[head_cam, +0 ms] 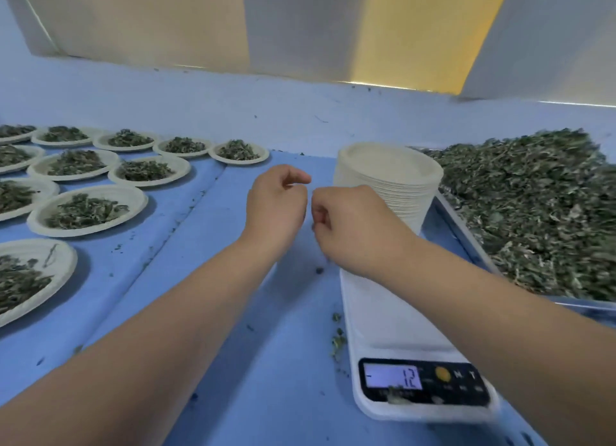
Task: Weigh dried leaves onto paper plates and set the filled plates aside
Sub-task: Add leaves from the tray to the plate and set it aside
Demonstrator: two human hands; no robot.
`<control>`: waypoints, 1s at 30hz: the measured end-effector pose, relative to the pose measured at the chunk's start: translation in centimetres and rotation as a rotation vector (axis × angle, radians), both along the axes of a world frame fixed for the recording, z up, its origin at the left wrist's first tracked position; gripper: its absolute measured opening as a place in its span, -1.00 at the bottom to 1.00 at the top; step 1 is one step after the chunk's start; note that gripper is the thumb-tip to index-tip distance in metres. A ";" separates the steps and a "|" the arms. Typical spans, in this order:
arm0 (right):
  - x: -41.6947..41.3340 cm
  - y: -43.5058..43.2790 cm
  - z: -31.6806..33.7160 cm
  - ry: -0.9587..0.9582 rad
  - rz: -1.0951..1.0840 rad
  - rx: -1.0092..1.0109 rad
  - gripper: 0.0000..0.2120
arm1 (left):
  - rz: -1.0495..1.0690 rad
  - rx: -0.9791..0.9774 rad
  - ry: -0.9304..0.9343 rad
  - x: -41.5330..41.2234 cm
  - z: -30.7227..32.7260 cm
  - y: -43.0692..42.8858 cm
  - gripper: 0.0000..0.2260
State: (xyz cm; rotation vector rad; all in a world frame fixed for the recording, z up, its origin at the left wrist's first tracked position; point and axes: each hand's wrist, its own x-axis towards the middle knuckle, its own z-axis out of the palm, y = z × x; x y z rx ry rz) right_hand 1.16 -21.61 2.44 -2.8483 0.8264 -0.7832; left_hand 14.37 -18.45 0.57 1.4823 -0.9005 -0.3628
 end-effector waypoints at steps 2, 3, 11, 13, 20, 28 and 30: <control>-3.7 0.6 0.4 -0.101 -0.028 -0.005 -0.88 | 0.019 -0.098 -0.305 -2.6 0.7 0.2 -0.73; -5.5 0.8 0.5 -0.154 -0.052 -0.019 -0.88 | 0.010 -0.169 -0.496 -3.7 1.2 0.2 -0.75; -19.9 -1.3 -4.1 -0.219 -0.399 -0.088 -0.97 | -0.104 0.123 -1.284 -9.3 4.6 -3.3 -0.66; -21.6 -2.5 -4.5 -0.220 -0.432 -0.061 -0.94 | -0.084 0.285 -1.337 -9.9 4.9 -4.0 -0.65; -22.2 -4.4 -5.6 -0.132 -0.478 0.011 -0.87 | -0.033 0.464 -1.559 -11.0 5.8 -5.2 -0.82; -22.2 -4.6 -6.2 -0.156 -0.468 -0.052 -0.83 | -0.028 0.490 -1.712 -11.4 6.5 -5.3 -0.88; -22.2 -4.7 -6.2 -0.153 -0.468 -0.055 -0.83 | -0.031 0.466 -1.730 -11.3 6.7 -5.3 -0.85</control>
